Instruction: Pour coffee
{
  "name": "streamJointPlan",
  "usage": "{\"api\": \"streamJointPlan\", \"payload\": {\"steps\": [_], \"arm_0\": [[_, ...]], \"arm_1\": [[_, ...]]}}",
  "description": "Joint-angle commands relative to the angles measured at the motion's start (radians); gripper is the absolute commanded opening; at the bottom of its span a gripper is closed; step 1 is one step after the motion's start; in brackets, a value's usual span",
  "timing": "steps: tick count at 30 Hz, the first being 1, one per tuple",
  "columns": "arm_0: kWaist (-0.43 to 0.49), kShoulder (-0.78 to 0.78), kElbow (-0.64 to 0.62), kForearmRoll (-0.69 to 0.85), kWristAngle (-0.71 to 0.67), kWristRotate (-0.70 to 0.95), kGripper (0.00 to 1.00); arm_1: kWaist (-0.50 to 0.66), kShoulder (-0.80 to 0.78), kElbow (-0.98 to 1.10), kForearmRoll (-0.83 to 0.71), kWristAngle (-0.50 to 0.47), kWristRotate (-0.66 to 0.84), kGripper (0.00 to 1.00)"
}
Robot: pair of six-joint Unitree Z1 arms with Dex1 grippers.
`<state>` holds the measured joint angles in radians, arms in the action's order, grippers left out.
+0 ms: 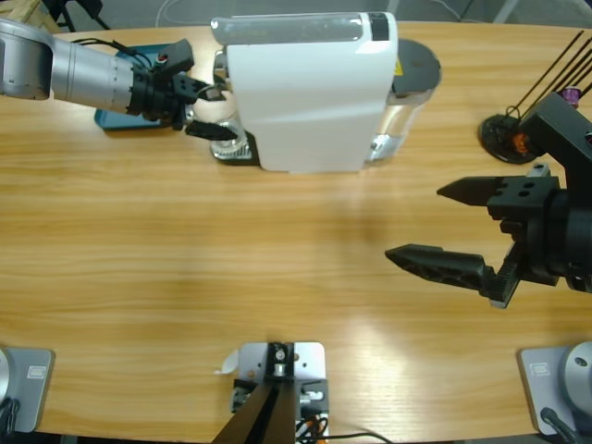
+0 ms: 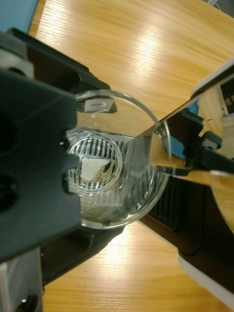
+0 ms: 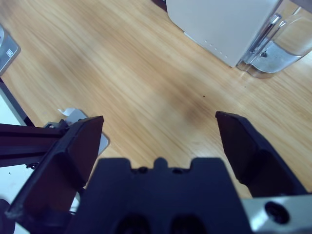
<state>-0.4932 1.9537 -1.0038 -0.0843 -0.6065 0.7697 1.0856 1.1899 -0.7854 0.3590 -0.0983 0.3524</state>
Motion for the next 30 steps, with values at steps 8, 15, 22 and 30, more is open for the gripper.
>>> {"api": "streamJointPlan", "payload": {"steps": [8, 15, 22, 30], "arm_0": [[0.038, -0.008, 0.037, 0.02, 0.028, -0.056, 1.0], [0.1, -0.228, 0.154, 0.021, 0.008, -0.111, 1.0], [0.032, -0.479, 0.362, 0.039, 0.014, -0.308, 1.0], [-0.058, -0.823, 0.472, 0.146, 0.382, -0.56, 1.0]], "arm_1": [[0.008, 0.027, -0.002, 0.023, -0.013, 0.008, 1.0], [0.008, -0.01, -0.079, 0.106, -0.037, 0.018, 1.0], [-0.052, 0.03, -0.251, 0.268, -0.039, 0.061, 0.846], [-0.389, 0.244, -0.688, 0.369, 0.082, 0.057, 0.0]]}}
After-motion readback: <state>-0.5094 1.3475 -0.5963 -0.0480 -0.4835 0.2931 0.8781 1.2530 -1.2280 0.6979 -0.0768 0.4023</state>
